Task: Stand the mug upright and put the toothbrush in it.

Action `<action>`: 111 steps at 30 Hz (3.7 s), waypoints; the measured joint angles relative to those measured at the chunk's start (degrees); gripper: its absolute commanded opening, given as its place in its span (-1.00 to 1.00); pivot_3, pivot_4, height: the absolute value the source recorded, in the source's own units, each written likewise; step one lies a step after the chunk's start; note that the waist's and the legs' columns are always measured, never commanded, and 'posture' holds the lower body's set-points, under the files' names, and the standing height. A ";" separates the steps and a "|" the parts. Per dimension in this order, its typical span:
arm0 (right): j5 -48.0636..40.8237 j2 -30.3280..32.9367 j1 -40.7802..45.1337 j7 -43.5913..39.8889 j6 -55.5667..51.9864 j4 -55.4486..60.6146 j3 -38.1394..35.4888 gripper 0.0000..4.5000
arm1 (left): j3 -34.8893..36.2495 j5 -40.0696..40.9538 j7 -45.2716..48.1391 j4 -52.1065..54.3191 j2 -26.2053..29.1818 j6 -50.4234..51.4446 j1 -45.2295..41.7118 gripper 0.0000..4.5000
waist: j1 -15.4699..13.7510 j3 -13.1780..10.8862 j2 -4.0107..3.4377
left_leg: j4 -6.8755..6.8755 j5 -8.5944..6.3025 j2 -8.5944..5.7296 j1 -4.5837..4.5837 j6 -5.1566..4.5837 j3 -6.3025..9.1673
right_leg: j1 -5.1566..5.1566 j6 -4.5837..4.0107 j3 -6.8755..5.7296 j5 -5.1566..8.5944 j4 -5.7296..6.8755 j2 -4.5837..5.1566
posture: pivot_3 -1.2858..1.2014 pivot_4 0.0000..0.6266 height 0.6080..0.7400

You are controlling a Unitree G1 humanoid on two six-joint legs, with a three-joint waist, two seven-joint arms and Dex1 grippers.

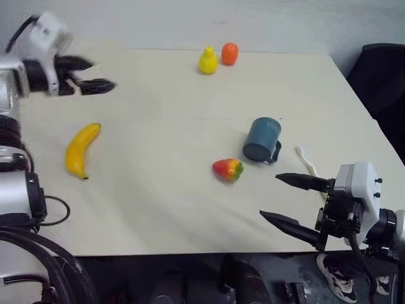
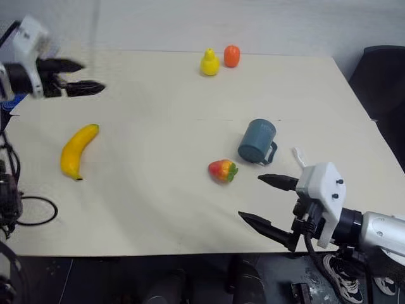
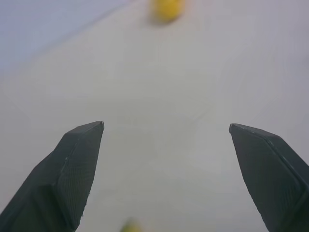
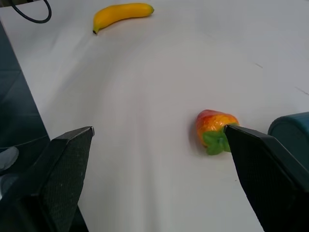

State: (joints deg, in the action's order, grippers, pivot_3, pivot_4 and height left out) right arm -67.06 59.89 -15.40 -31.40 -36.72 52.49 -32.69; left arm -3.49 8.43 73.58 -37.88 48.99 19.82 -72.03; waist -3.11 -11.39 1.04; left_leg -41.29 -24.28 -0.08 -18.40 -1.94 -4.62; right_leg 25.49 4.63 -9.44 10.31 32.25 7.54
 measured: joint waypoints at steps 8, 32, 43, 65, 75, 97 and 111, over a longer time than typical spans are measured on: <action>-2.26 -1.48 -4.27 4.28 -1.03 4.27 -4.04 1.00 | -13.80 -0.90 12.44 5.97 -17.97 -19.92 7.41 0.96 | 0.27 -0.04 -0.03 | -0.02 0.11 0.16 -0.05 0.21 -0.22 | -0.06 -0.16 0.22 -0.14 0.01 -0.44 | 0.03 -0.52 1.00; -6.67 5.25 -26.84 14.93 17.92 6.33 -10.17 1.00 | -17.80 -15.77 7.50 -31.98 -37.40 -42.57 -3.50 0.96 | -0.70 0.02 -0.09 | -0.24 -0.47 0.55 -0.49 -0.95 -0.47 | 0.01 0.18 0.40 -0.94 -1.22 -0.56 | 0.03 -0.52 1.00; -3.88 6.48 -25.23 15.72 20.34 6.33 -7.61 1.00 | -15.77 -17.60 2.85 -32.64 -37.42 -41.65 -3.41 -0.33 | -1.21 0.04 -0.10 | -0.33 -0.49 0.57 -0.55 -0.98 -0.48 | 0.01 0.26 0.40 -1.00 -1.27 -0.57 | 0.03 -0.52 1.00; -3.69 3.62 -12.61 13.99 10.85 5.95 -1.73 1.00 | -7.93 -12.18 10.36 -21.79 -30.90 -32.88 1.09 0.44 | -0.83 0.05 -0.13 | -0.98 -0.60 0.72 -0.74 -0.87 -0.62 | 0.17 0.25 0.39 -1.08 -1.15 -0.84 | 0.03 -0.52 1.00; -3.52 1.89 -8.52 12.17 7.72 5.53 -1.12 1.00 | -6.75 -12.21 8.59 -17.96 -27.12 -33.37 3.00 0.97 | -0.29 0.06 -0.15 | -1.03 -0.60 0.75 -0.73 -0.83 -0.62 | 0.15 0.24 0.49 -1.08 -1.05 -0.84 | 0.03 -0.52 1.00; 0.18 1.22 12.69 0.37 2.91 -4.84 13.70 1.00 | 9.45 -13.60 -30.00 -4.01 4.73 9.31 21.55 0.97 | 1.14 0.02 -0.23 | -0.86 -0.62 0.85 -0.10 -0.60 -0.78 | 0.20 0.01 0.84 -0.95 -0.56 -0.92 | 0.03 -0.52 1.00; 1.28 0.65 15.90 -2.71 0.01 -7.36 14.63 1.00 | 11.30 -12.06 -41.09 -0.77 3.00 17.84 23.30 0.97 | 1.79 0.02 -0.24 | -0.80 -0.65 0.80 0.03 -0.36 -1.03 | 0.21 -0.07 0.80 -0.90 -0.49 -1.02 | 0.03 -0.52 1.00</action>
State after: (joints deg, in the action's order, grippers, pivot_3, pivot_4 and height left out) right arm -65.78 60.54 0.50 -34.11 -36.71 45.13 -18.06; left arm 7.81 -3.63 32.49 -38.65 51.99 37.66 -48.73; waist -1.32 -11.37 0.81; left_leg -42.09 -24.93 0.72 -18.38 -2.30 -5.65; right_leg 25.70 4.56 -8.64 9.41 31.75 6.51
